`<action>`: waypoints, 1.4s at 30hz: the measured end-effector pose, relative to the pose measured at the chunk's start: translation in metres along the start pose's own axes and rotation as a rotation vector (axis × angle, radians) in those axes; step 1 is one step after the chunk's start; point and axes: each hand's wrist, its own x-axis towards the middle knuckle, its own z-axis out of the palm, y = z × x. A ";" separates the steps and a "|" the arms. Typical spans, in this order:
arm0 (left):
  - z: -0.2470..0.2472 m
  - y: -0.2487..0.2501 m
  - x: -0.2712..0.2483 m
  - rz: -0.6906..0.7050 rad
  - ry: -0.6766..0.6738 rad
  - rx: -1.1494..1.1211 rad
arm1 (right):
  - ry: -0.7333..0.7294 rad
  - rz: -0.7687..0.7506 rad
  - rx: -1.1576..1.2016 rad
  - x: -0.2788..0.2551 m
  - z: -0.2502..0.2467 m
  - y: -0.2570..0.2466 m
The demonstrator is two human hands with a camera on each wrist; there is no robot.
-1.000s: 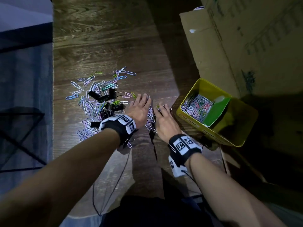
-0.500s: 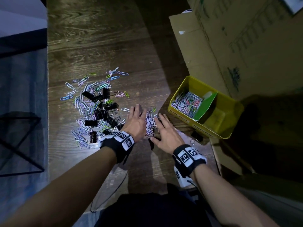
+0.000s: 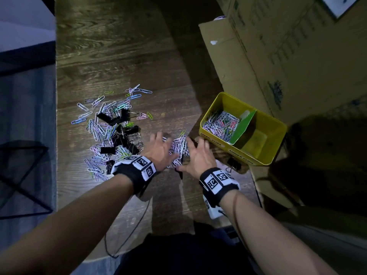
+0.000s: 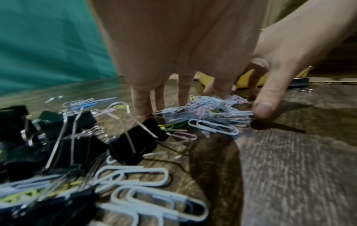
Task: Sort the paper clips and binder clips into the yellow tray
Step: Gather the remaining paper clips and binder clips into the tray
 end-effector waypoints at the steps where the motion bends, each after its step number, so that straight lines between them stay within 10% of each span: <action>1: 0.001 0.003 -0.001 0.027 -0.022 0.009 | 0.013 -0.009 0.012 0.000 0.001 -0.001; 21: -0.012 0.001 -0.008 0.075 0.001 -0.378 | 0.023 0.024 0.335 -0.002 -0.001 0.010; 28: -0.030 -0.015 -0.015 -0.119 -0.093 -0.890 | 0.043 0.035 0.647 -0.014 -0.017 0.019; 42: -0.120 0.050 0.029 0.128 0.058 -1.440 | 0.438 0.068 1.303 -0.043 -0.100 0.016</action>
